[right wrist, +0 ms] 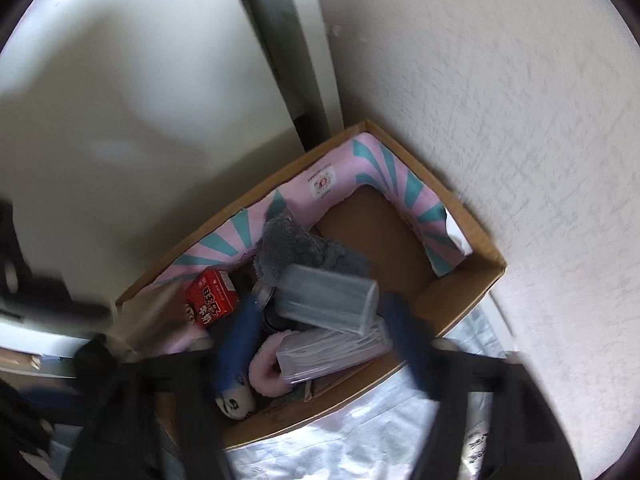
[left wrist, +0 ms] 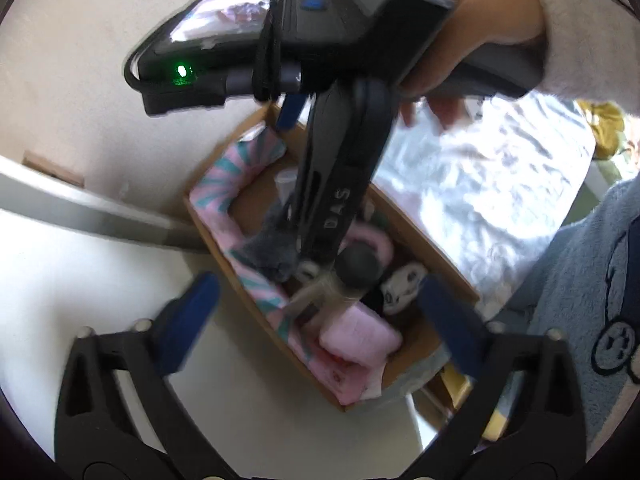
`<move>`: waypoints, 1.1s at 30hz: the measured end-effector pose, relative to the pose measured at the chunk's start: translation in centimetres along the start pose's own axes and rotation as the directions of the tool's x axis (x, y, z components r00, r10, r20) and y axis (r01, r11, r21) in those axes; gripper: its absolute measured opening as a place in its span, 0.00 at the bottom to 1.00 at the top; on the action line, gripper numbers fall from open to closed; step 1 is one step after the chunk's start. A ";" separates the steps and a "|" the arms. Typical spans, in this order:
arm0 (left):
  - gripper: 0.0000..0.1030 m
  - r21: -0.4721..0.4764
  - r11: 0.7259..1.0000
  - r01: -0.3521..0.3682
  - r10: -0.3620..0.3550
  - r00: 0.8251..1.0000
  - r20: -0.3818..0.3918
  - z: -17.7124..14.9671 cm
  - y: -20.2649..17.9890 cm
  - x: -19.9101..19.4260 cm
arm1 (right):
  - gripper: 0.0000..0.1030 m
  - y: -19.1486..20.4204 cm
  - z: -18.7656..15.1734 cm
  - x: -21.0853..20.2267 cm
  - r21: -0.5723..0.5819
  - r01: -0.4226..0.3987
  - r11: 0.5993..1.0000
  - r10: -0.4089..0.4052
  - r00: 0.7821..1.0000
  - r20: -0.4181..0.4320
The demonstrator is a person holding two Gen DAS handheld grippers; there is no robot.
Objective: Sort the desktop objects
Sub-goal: 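Open left tool to drop the tube while right tool releases the cup, then move both tools back from the box over the table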
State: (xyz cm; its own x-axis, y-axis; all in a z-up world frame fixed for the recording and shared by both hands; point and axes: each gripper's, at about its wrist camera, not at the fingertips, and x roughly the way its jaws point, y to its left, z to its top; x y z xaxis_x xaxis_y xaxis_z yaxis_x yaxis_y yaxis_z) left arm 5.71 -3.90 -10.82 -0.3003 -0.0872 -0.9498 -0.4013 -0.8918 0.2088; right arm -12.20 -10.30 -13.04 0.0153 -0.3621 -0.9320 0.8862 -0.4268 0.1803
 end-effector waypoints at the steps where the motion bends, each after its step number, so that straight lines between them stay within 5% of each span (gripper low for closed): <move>1: 1.00 -0.003 1.000 0.015 -0.015 1.000 0.002 0.0 -0.1 -0.1 | 0.99 -0.2 -0.1 0.1 0.007 0.003 1.000 -0.003 1.000 0.008; 22: 1.00 -0.004 0.999 0.032 -0.032 0.999 -0.016 0.3 0.1 0.6 | 1.00 -2.1 -1.7 -3.4 0.039 0.037 0.999 -0.040 0.996 0.075; 26: 1.00 -0.049 0.993 0.109 -0.110 0.994 -0.010 0.8 0.3 0.5 | 1.00 -3.6 -3.8 -5.8 0.048 -0.024 0.999 0.019 0.995 0.102; 33: 1.00 -0.033 0.991 0.130 -0.133 0.987 -0.095 2.2 -1.8 2.4 | 1.00 -7.5 -9.2 -10.4 0.097 0.071 0.993 -0.074 0.997 0.035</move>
State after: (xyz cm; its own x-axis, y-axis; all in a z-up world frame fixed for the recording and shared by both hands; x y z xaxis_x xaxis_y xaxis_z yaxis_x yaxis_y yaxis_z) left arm 3.79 -1.54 -12.99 -0.1604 -0.0098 -0.9870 -0.4084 -0.9097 0.0754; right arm -14.73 4.28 -7.60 -0.0670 -0.3580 -0.9313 0.8362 -0.5294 0.1434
